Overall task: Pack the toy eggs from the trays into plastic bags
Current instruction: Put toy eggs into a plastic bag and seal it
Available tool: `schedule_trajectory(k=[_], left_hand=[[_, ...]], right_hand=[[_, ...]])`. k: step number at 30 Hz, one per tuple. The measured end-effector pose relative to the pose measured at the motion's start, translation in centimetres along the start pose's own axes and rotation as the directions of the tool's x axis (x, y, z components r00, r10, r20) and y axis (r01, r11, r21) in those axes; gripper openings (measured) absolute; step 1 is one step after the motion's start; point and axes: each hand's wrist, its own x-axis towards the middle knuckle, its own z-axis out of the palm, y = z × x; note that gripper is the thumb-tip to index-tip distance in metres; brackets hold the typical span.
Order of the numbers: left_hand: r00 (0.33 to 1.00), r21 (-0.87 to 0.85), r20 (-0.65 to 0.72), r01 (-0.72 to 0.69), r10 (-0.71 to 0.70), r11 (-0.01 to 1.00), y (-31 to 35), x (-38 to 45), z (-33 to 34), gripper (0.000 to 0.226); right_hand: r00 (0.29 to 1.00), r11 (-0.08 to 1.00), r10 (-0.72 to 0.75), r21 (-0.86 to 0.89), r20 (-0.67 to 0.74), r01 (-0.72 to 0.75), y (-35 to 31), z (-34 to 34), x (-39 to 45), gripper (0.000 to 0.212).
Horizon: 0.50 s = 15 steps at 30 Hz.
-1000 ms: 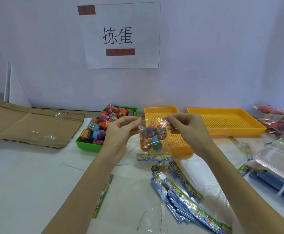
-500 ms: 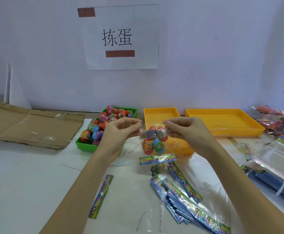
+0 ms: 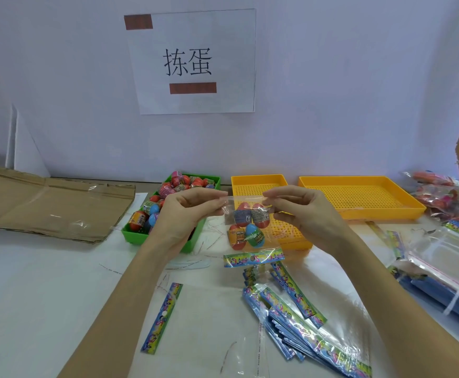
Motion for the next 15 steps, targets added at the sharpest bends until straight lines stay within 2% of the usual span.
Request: schedule_trajectory(k=[2, 5, 9, 15], left_hand=[[0.996, 0.116, 0.01, -0.089, 0.088, 0.989, -0.2, -0.06, -0.29, 0.015], [0.982, 0.245, 0.029, -0.187, 0.185, 0.951, -0.43, -0.12, -0.46, 0.027], [0.96, 0.283, 0.072, -0.278, 0.269, 0.918, -0.47, -0.21, -0.43, 0.03], [0.957, 0.33, 0.065, -0.289, 0.284, 0.899, -0.41, -0.17, -0.32, 0.03]], right_hand=[[1.0, 0.999, -0.022, -0.025, -0.003, 0.022, 0.11, 0.04, 0.08, 0.013], [0.997, 0.991, -0.073, -0.11, 0.0, 0.072, 0.28, -0.02, 0.15, 0.022], [0.991, 0.971, -0.133, -0.196, 0.017, 0.134, 0.38, -0.24, 0.13, 0.022], [0.987, 0.944, -0.158, -0.288, 0.024, 0.158, 0.48, -0.44, 0.22, 0.028]])
